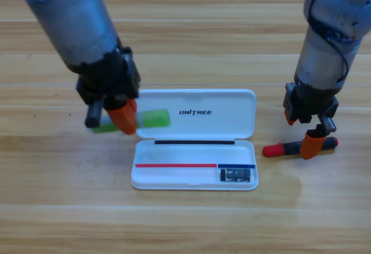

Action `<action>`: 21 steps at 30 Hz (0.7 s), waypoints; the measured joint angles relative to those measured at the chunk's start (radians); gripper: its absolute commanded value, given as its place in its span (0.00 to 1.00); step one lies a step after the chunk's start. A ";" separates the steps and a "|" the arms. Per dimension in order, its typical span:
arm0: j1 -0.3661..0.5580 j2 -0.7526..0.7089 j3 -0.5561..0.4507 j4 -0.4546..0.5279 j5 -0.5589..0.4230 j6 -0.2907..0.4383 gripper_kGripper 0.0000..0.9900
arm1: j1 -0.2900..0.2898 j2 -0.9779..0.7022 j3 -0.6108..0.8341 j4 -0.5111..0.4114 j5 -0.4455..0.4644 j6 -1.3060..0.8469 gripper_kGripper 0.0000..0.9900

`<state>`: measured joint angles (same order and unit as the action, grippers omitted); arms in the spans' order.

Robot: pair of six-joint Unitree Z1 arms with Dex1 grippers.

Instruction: Clean up eraser and pencils

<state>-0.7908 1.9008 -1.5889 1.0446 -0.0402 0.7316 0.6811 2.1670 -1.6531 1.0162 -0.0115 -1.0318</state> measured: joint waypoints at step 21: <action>-0.095 0.154 -0.110 0.000 -0.012 -0.037 0.00 | -0.014 0.056 -0.026 0.000 0.000 -0.025 0.17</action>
<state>-0.8861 2.0549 -1.6994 1.0447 -0.0521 0.6947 0.6675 2.2233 -1.6795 1.0161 -0.0115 -1.0569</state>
